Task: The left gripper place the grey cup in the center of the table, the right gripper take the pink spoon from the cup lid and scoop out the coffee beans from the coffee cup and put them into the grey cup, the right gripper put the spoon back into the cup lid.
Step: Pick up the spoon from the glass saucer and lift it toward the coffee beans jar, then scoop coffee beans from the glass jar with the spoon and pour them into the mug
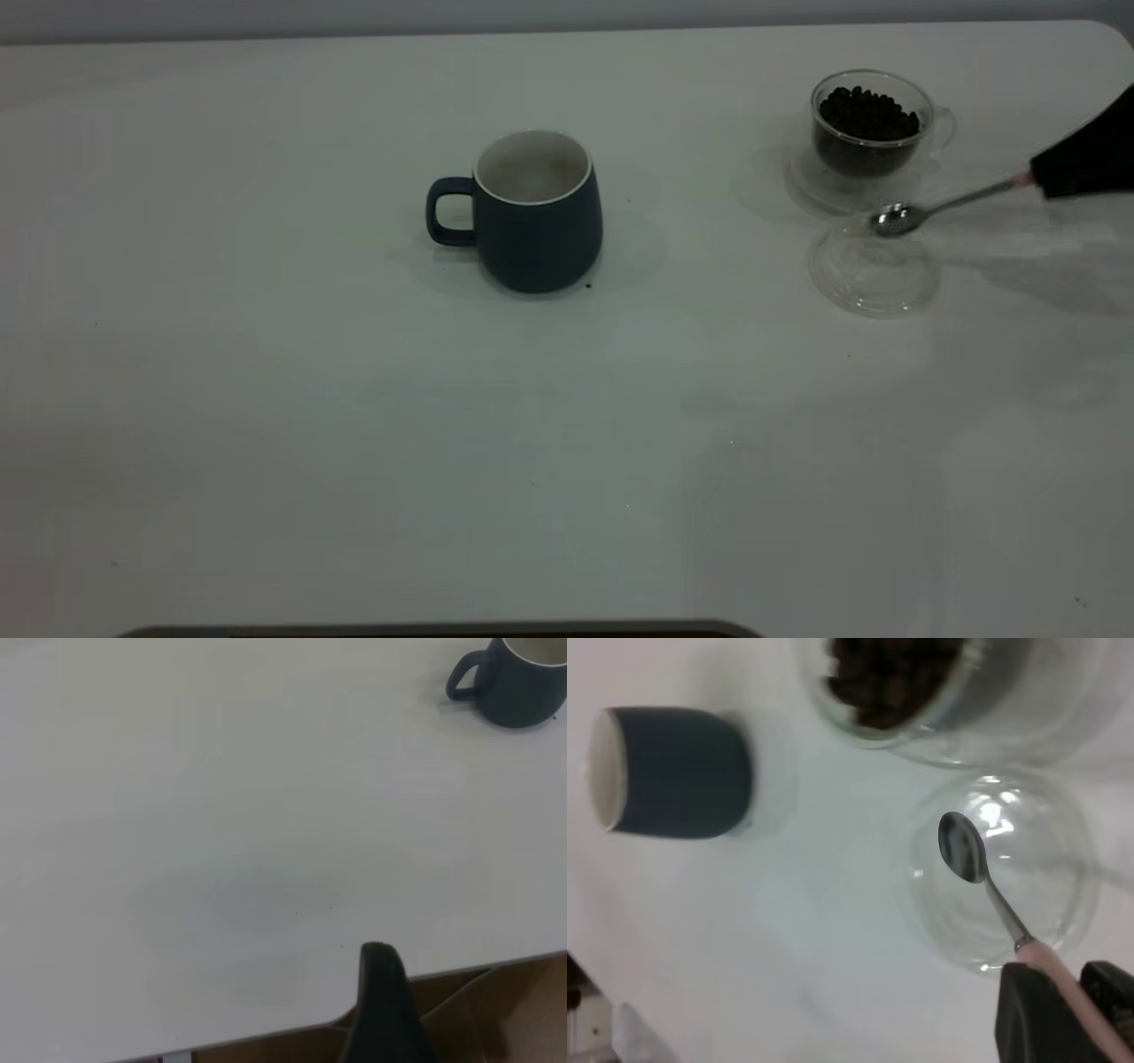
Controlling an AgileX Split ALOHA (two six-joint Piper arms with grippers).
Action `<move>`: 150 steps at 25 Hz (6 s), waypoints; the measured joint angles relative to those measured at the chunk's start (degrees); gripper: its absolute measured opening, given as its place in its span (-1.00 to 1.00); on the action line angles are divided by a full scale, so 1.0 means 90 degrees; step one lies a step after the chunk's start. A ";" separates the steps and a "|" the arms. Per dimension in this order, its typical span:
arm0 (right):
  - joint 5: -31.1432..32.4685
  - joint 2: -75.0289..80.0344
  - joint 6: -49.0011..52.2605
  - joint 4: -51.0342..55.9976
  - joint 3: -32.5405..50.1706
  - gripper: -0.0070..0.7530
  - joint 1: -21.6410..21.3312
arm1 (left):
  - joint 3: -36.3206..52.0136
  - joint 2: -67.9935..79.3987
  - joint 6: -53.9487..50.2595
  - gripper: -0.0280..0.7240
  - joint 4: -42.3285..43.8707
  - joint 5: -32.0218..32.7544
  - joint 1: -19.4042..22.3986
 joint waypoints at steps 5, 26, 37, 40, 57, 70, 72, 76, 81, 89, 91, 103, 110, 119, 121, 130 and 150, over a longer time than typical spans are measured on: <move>0.0672 -0.0777 0.0016 -0.0163 -0.0002 -0.72 0.0000 | 0.0000 0.0000 0.0000 0.58 0.0000 0.0000 0.0000; -0.0634 0.0312 0.1185 0.0526 -0.1428 -0.72 0.0684 | 0.0000 0.0000 -0.0009 0.58 0.0000 0.0000 0.0000; -0.0264 0.0363 0.1744 0.0282 -0.1435 -0.72 0.0663 | 0.0000 0.0000 -0.0009 0.58 0.0000 0.0000 0.0000; -0.0235 0.0363 0.1989 0.0282 -0.1435 -0.72 0.0597 | 0.0000 0.0000 -0.0009 0.58 0.0000 0.0000 0.0000; 0.0439 0.0554 0.2505 0.0472 -0.1451 -0.72 0.0272 | 0.0000 0.0000 0.0000 0.58 0.0000 0.0000 0.0000; 0.0591 0.0666 0.2387 0.1036 -0.1451 -0.72 0.0133 | 0.0000 0.0000 0.0000 0.58 0.0000 0.0000 0.0000; 0.0651 0.0666 0.2387 0.1041 -0.1451 -0.72 0.0064 | 0.0000 0.0000 0.0000 0.58 0.0000 0.0000 0.0000; 0.0691 0.0666 0.2312 0.1048 -0.1451 -0.72 -0.0035 | 0.0000 0.0000 0.0000 0.58 0.0000 0.0000 0.0000; 0.0699 0.0666 0.2199 0.1060 -0.1451 -0.72 -0.0091 | 0.0000 0.0000 -0.0011 0.58 0.0000 0.0000 0.0000; 0.0717 0.0666 0.2229 0.1250 -0.1451 -0.72 -0.0079 | 0.0000 0.0000 -0.0011 0.58 0.0000 0.0000 0.0000; 0.0718 0.0666 0.2233 0.1368 -0.1451 -0.72 -0.0035 | 0.0000 0.0000 -0.0011 0.58 0.0000 0.0000 0.0000; 0.0730 0.0591 0.2341 0.1608 -0.1451 -0.72 0.0471 | 0.0000 0.0000 -0.0011 0.58 0.0000 0.0000 0.0000; 0.0730 0.0409 0.2347 0.1679 -0.1451 -0.72 0.0899 | 0.0000 0.0000 -0.0011 0.58 0.0000 0.0000 0.0000; 0.0734 0.0358 0.2487 0.1679 -0.1451 -0.72 0.1571 | 0.0000 0.0000 -0.0003 0.58 0.0000 0.0000 0.0000; 0.0734 0.0355 0.2504 0.1679 -0.1451 -0.72 0.1741 | 0.0000 0.0000 -0.0003 0.58 0.0000 0.0000 0.0000; 0.0734 0.0350 0.2510 0.1804 -0.1451 -0.72 0.2354 | 0.0000 0.0000 -0.0003 0.58 0.0000 0.0000 0.0000; 0.0724 0.0348 0.1831 0.1954 -0.1451 -0.72 0.3365 | 0.0000 0.0000 -0.0010 0.58 0.0000 0.0000 0.0000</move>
